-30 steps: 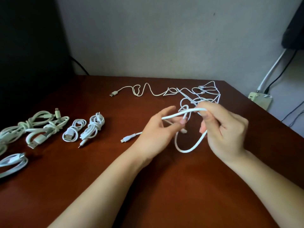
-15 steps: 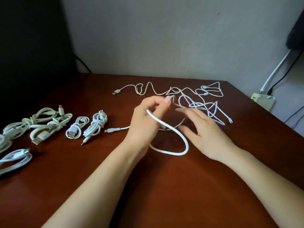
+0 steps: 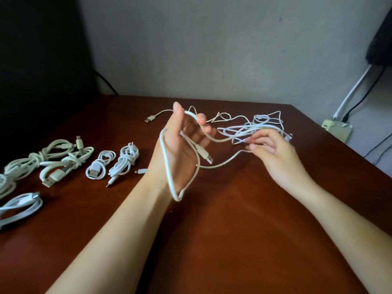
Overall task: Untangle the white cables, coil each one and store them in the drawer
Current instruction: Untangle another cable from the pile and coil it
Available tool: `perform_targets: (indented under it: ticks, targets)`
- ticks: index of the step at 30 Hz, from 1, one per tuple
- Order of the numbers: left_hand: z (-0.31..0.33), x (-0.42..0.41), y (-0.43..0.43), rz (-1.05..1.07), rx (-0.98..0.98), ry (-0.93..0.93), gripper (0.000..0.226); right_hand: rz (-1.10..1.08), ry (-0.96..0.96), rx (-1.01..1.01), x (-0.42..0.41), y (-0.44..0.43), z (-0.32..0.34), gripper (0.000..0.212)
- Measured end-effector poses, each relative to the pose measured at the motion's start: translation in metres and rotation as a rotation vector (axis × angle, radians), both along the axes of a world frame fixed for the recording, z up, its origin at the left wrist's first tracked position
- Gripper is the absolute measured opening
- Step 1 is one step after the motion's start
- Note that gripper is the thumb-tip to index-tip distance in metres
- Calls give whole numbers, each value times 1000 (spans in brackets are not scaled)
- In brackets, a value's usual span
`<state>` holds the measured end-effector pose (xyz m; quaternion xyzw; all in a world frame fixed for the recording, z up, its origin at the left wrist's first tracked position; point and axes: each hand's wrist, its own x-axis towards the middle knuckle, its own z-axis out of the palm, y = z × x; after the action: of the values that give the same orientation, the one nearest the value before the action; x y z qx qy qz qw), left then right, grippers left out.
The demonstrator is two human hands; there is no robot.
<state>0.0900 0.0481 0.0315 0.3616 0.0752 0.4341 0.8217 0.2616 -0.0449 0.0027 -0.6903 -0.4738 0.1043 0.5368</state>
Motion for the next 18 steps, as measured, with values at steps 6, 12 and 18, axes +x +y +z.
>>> perform_targets:
  ticks: [6,12,18]
  targets:
    - [0,10,0,143,144,133,37,187,620,229,-6,0,8,36]
    - [-14,5,0,359,505,376,24,44,-207,49,-11,-4,-1,43]
    - [-14,3,-8,354,708,490,11,-130,-597,181,-4,-4,-2,21]
